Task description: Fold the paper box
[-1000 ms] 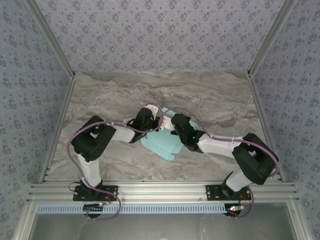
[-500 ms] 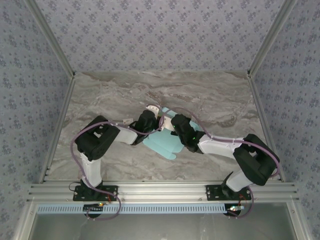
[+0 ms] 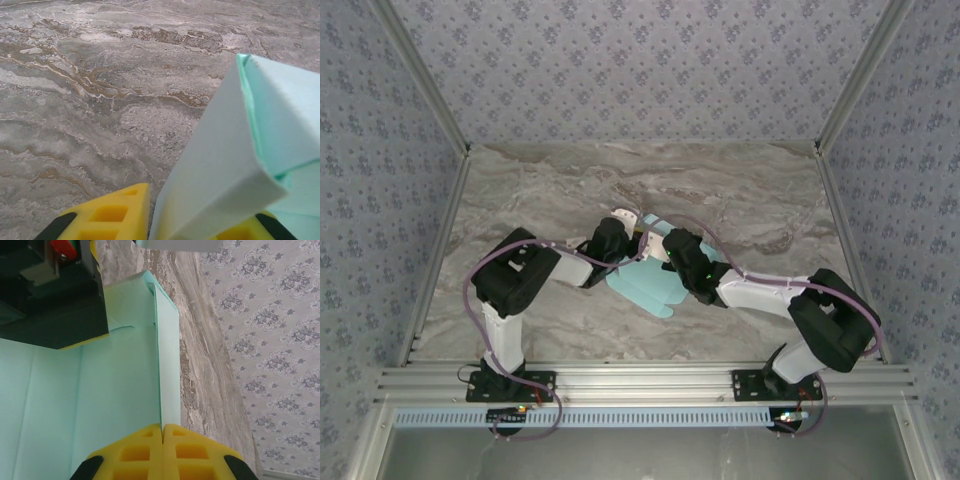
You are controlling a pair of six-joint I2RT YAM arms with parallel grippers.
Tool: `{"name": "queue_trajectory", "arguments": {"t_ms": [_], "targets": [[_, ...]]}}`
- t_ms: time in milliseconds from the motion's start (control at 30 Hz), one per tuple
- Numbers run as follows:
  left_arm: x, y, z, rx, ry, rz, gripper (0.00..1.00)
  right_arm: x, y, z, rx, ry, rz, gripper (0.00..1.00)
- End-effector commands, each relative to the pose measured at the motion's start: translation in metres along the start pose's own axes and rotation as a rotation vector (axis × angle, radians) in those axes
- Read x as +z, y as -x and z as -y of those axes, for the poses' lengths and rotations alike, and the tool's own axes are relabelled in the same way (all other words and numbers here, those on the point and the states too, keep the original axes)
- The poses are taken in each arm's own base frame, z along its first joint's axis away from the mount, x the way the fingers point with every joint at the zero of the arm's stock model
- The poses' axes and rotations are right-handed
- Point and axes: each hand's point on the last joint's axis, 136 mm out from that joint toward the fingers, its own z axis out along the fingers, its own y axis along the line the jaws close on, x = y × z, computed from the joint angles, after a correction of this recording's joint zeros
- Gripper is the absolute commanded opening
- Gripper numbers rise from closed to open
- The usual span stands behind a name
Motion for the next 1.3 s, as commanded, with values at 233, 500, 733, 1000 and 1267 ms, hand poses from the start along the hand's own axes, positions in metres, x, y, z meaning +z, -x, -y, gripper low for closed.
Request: {"name": "queue_trajectory", "arguments": {"t_ms": [233,500,733,1000,1267], "targets": [[-0.009,0.001,-0.069,-0.151,0.404,0.106,0.17,-0.015,-0.008,-0.026,0.056,0.122,-0.017,0.0],[-0.014,0.005,-0.074,-0.243,0.471,0.161,0.11,-0.016,-0.004,-0.032,0.113,0.135,-0.007,0.0],[-0.015,0.015,-0.07,-0.354,0.465,0.224,0.07,-0.016,0.001,-0.04,0.151,0.148,0.008,0.0],[0.002,0.025,-0.032,-0.308,0.275,0.24,0.12,-0.014,0.0,-0.04,0.164,0.146,0.0,0.0],[0.001,0.019,-0.015,-0.122,0.083,0.159,0.33,-0.016,-0.006,-0.023,0.161,0.137,-0.005,0.0]]}}
